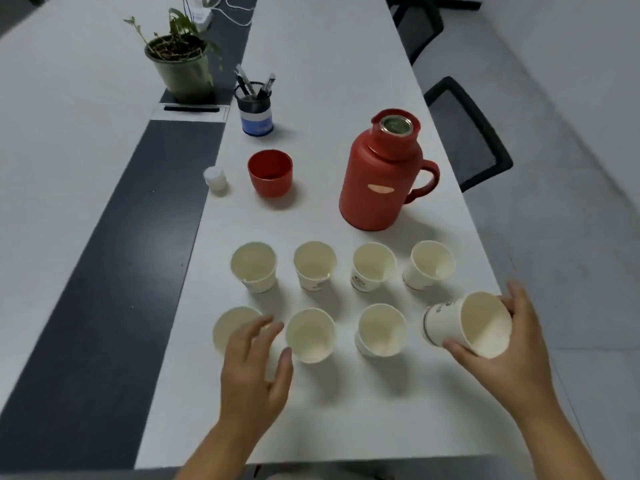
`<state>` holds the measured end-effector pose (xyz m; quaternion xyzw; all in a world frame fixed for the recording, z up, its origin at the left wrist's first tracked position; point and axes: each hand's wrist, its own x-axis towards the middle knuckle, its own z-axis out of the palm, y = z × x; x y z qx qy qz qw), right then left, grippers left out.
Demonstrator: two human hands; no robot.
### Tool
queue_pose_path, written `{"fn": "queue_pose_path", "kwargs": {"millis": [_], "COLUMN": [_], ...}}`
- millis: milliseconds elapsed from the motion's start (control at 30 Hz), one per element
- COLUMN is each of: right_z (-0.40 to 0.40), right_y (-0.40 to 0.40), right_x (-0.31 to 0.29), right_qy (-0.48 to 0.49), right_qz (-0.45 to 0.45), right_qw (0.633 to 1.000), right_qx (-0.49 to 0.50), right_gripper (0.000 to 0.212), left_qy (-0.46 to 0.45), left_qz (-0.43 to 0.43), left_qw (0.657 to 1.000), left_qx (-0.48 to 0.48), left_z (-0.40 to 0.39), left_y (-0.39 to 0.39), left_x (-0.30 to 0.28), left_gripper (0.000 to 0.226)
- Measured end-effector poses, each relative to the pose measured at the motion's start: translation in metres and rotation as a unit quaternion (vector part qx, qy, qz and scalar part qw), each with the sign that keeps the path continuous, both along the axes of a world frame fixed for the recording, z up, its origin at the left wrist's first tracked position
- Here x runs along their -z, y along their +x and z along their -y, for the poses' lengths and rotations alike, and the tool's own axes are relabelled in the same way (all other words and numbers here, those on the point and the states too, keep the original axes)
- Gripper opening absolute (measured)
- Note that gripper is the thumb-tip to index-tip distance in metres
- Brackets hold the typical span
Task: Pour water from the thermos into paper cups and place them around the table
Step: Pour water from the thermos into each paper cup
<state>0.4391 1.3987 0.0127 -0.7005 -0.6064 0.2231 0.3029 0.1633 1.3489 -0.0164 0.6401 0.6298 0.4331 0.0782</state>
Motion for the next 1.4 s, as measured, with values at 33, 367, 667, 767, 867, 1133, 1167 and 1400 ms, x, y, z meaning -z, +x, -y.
{"fn": "queue_pose_path", "kwargs": {"millis": [33, 367, 667, 767, 867, 1133, 1167, 1400], "right_z": [0.009, 0.026, 0.003, -0.004, -0.006, -0.003, 0.0, -0.014], "right_y": [0.018, 0.073, 0.057, 0.05, 0.045, 0.052, 0.057, 0.108], "right_x": [0.01, 0.077, 0.094, 0.098, 0.102, 0.099, 0.098, 0.085], "right_qy": [-0.009, -0.042, -0.021, -0.034, -0.05, -0.099, -0.099, -0.046], "right_qz": [0.008, -0.006, -0.145, -0.16, -0.166, -0.162, -0.165, -0.131], "right_qw": [1.0, 0.989, 0.984, 0.981, 0.98, 0.973, 0.971, 0.984], "right_qx": [-0.005, -0.14, -0.103, -0.106, -0.102, -0.131, -0.139, -0.113], "right_gripper": [0.108, 0.106, 0.098, 0.1, 0.1, 0.101, 0.1, 0.056], "left_qy": [0.008, -0.22, -0.255, -0.262, -0.269, -0.308, -0.301, -0.072], "left_qz": [0.01, -0.1, -0.202, -0.215, -0.221, -0.231, -0.226, -0.011], "left_qw": [1.0, 0.97, 0.944, 0.938, 0.936, 0.922, 0.925, 0.997], "left_qx": [0.022, 0.02, -0.05, -0.066, -0.047, -0.04, -0.044, 0.014], "left_z": [0.016, 0.069, 0.069, 0.069, 0.069, 0.072, 0.071, 0.035], "left_y": [0.021, 0.154, 0.17, 0.17, 0.17, 0.171, 0.169, 0.148], "left_x": [0.007, 0.077, 0.093, 0.097, 0.095, 0.102, 0.096, 0.023], "left_gripper": [0.034, 0.042, 0.046, 0.042, 0.044, 0.052, 0.054, 0.036]}}
